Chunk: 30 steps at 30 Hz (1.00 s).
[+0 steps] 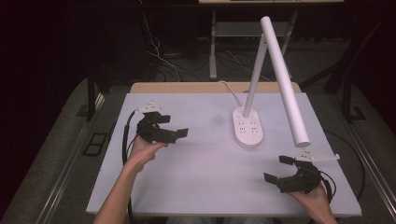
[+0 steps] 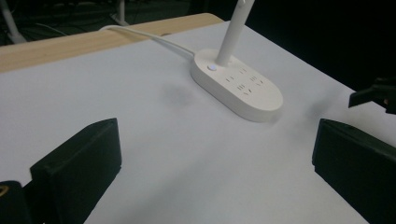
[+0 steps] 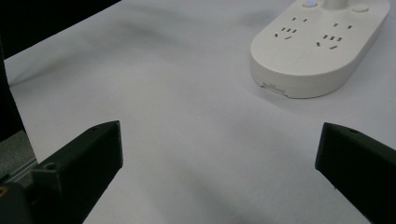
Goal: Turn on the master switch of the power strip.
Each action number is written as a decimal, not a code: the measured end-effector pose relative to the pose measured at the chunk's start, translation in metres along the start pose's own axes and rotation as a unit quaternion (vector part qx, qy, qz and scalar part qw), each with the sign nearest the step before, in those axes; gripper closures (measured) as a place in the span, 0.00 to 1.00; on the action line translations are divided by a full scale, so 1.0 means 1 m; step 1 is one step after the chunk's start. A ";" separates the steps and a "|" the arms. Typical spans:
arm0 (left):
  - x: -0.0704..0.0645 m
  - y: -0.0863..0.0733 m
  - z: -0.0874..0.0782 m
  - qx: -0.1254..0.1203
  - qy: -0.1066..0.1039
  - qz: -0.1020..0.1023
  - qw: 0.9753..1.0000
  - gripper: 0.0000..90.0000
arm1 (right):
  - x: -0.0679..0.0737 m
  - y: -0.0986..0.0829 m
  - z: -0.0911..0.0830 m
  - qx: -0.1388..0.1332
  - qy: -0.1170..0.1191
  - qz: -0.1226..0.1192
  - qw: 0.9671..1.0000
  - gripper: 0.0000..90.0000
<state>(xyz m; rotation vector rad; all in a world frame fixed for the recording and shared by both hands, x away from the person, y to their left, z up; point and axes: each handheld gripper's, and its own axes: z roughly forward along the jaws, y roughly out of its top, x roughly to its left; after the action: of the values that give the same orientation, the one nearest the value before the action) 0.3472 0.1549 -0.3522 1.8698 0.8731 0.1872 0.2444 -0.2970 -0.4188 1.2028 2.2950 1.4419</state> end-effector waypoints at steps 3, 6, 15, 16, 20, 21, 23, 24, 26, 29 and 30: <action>-0.002 -0.010 -0.005 -0.007 0.001 -0.006 1.000 0.01 | 0.000 0.000 0.000 0.000 -0.001 0.001 1.000 0.00; -0.004 -0.020 -0.009 -0.017 0.004 -0.009 1.000 0.02 | 0.000 0.000 0.000 0.001 -0.001 0.002 1.000 0.00; -0.010 -0.052 -0.016 -0.023 0.003 -0.024 0.999 0.04 | 0.001 0.000 0.000 0.003 0.001 0.002 1.000 0.00; -0.011 -0.055 -0.017 -0.026 0.003 -0.026 0.999 0.04 | 0.001 0.000 0.000 0.003 0.001 0.002 1.000 0.00; -0.015 -0.067 -0.019 -0.019 0.003 -0.027 0.999 0.04 | 0.001 -0.001 0.000 0.004 0.001 0.005 1.000 0.00; -0.016 -0.071 -0.020 -0.016 0.003 -0.027 1.000 0.04 | 0.001 -0.001 0.000 0.003 0.001 0.005 1.000 0.00; -0.017 -0.077 -0.020 -0.009 0.003 -0.027 1.000 0.04 | 0.000 -0.001 0.000 0.003 0.001 0.004 1.000 0.00; -0.018 -0.081 -0.021 -0.007 0.003 -0.028 1.000 0.04 | 0.001 -0.001 0.000 0.003 0.001 0.003 1.000 0.00; -0.019 -0.087 -0.022 -0.008 0.002 -0.034 0.999 0.04 | 0.001 -0.001 0.000 0.004 0.001 0.003 1.000 0.00; -0.018 -0.094 -0.021 -0.004 0.002 -0.031 1.000 0.04 | 0.001 -0.001 0.000 0.005 0.000 0.002 1.000 0.00; -0.018 -0.096 -0.021 -0.002 0.001 -0.031 1.000 0.04 | 0.001 -0.001 0.000 0.005 0.000 0.002 1.000 0.00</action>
<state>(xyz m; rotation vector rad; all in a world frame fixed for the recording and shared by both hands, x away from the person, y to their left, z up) 0.2768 0.1799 -0.4193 1.8354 0.9310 0.1526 0.2433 -0.2960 -0.4194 1.2117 2.3038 1.4338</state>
